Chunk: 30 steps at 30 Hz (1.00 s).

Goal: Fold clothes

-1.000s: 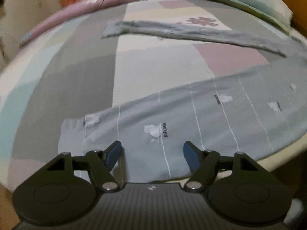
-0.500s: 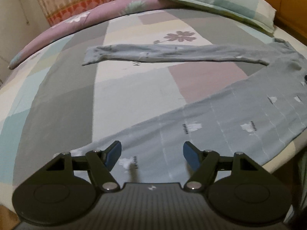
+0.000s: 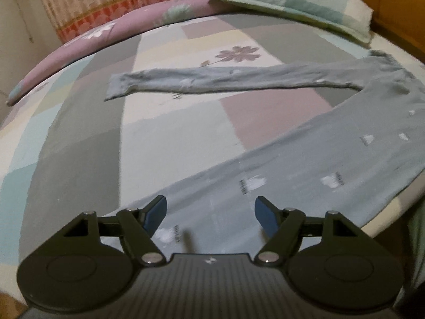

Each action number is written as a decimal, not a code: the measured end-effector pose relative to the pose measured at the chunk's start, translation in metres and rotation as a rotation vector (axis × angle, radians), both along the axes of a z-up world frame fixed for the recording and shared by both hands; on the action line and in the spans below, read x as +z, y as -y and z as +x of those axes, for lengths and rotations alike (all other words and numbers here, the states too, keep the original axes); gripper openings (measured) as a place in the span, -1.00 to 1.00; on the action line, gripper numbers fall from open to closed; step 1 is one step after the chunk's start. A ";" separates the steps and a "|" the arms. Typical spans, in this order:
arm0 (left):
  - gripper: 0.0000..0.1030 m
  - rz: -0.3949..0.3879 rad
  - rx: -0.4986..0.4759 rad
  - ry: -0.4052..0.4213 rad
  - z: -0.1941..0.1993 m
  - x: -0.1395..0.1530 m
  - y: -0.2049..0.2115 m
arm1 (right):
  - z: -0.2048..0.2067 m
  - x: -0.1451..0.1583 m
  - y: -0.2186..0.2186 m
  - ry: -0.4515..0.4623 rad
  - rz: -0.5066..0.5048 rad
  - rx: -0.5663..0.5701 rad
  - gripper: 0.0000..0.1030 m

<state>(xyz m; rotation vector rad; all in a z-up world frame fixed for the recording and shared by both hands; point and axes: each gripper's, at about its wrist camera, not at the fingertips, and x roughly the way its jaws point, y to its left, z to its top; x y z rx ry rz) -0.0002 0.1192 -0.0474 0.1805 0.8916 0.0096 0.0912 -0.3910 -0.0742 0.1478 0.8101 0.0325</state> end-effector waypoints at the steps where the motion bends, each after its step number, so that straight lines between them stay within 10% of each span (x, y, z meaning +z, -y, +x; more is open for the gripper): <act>1: 0.44 0.002 -0.009 0.003 0.001 0.001 0.003 | 0.003 0.000 -0.005 0.003 0.007 0.014 1.00; 30: 0.46 0.036 -0.001 0.048 -0.042 0.063 0.011 | -0.012 -0.030 -0.078 -0.076 -0.138 0.230 1.00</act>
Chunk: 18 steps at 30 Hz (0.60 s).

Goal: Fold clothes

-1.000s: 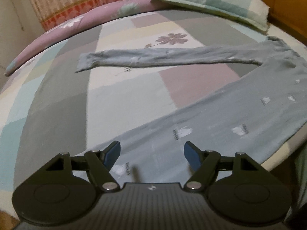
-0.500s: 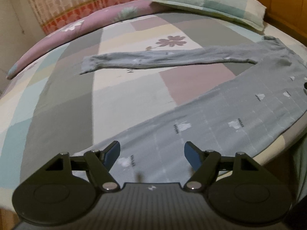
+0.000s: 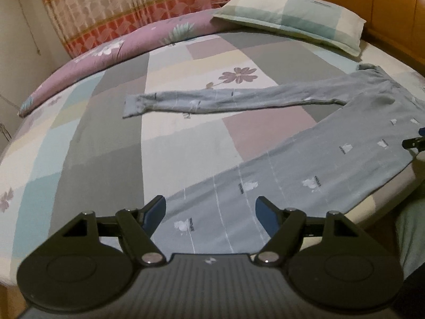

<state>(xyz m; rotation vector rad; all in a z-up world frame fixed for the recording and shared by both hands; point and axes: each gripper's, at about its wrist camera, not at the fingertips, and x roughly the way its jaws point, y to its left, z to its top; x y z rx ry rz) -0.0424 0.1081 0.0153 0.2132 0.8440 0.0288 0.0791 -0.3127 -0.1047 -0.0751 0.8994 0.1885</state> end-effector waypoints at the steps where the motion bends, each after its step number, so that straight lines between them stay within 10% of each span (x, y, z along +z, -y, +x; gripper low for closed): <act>1: 0.47 -0.002 -0.010 -0.003 0.003 0.004 0.006 | -0.001 -0.001 0.001 0.002 0.000 0.008 1.00; 11: 0.58 -0.086 -0.308 -0.019 0.074 0.023 0.116 | -0.010 -0.003 0.004 0.015 -0.009 0.047 1.00; 18: 0.58 -0.207 -0.408 -0.204 0.113 -0.056 0.160 | -0.024 0.010 0.013 0.008 0.065 0.010 1.00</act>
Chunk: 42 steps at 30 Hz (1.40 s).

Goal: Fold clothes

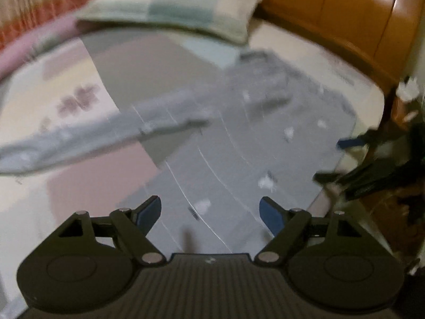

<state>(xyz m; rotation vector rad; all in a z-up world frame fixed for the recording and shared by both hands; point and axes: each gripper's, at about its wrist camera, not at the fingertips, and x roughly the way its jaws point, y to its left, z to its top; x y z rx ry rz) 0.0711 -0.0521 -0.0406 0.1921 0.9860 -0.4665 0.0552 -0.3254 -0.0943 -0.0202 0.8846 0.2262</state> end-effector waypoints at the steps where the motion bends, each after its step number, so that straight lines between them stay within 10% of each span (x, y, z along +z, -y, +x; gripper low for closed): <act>1: 0.58 0.014 0.004 -0.021 0.001 -0.013 0.000 | -0.006 0.007 0.002 0.008 0.011 -0.005 1.00; 19: 0.65 -0.043 -0.060 0.049 -0.024 -0.049 -0.035 | -0.065 0.160 -0.062 0.187 -0.151 -0.134 1.00; 28: 0.66 -0.055 -0.066 0.078 -0.031 -0.051 -0.039 | -0.063 0.171 -0.133 0.208 -0.208 0.013 1.00; 42: 0.74 -0.072 -0.030 0.020 -0.023 -0.046 -0.036 | -0.051 0.132 -0.099 0.129 -0.059 0.045 1.00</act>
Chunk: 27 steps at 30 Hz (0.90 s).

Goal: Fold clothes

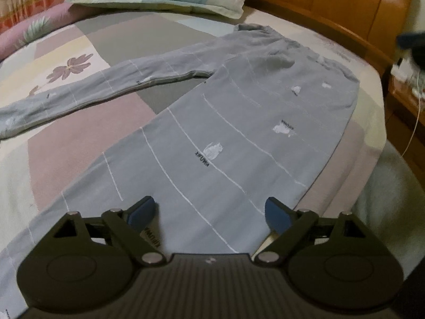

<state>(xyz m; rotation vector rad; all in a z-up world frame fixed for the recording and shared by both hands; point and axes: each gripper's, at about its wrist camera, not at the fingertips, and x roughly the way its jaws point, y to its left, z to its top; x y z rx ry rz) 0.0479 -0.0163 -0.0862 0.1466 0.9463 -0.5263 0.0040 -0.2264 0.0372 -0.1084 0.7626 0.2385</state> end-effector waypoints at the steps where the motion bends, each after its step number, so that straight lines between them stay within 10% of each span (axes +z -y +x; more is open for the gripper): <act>1: 0.74 -0.015 0.006 -0.011 0.002 0.000 -0.001 | 0.005 -0.003 0.001 -0.007 0.004 0.004 1.00; 27: 0.74 0.019 0.038 -0.085 0.033 0.016 0.016 | 0.071 -0.070 0.023 -0.111 0.243 0.039 1.00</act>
